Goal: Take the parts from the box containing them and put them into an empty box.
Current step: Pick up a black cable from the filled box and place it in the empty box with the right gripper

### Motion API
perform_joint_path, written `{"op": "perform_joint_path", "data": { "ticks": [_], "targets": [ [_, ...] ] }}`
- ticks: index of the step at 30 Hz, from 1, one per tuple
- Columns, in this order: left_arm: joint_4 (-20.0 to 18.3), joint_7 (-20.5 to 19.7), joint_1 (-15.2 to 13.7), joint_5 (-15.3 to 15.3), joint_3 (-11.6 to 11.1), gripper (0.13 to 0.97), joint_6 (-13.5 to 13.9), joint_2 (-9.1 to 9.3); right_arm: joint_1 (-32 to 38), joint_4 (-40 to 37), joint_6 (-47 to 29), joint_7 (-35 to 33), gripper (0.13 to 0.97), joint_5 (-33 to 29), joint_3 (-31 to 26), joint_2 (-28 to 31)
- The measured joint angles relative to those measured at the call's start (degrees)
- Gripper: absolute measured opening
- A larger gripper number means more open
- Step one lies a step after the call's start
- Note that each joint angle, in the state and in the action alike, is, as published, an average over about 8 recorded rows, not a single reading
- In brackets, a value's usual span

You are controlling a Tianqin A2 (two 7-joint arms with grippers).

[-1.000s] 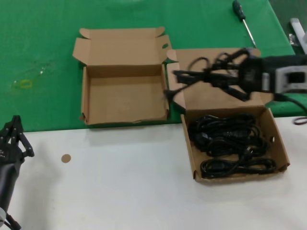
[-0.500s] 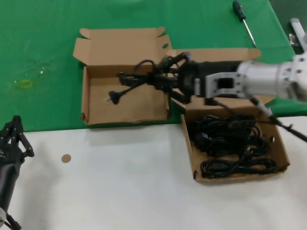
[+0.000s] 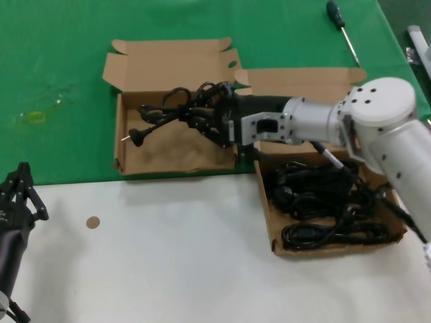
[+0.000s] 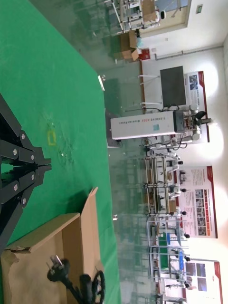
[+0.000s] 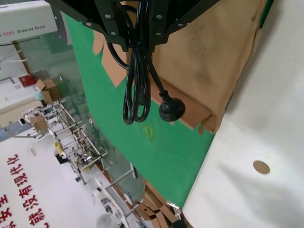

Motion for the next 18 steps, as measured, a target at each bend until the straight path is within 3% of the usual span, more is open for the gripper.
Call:
{"op": "perform_joint_path", "data": {
  "ticks": [12, 18],
  "targets": [
    [0.0, 0.0, 0.0, 0.0, 0.0, 0.152, 0.0, 0.0, 7.13, -22.24, 1.68, -18.18, 0.232, 3.89, 5.62, -6.46],
    [0.0, 0.0, 0.0, 0.0, 0.0, 0.152, 0.0, 0.0, 9.99, -29.79, 2.46, -24.28, 0.245, 5.16, 8.02, -8.18]
  ]
}}
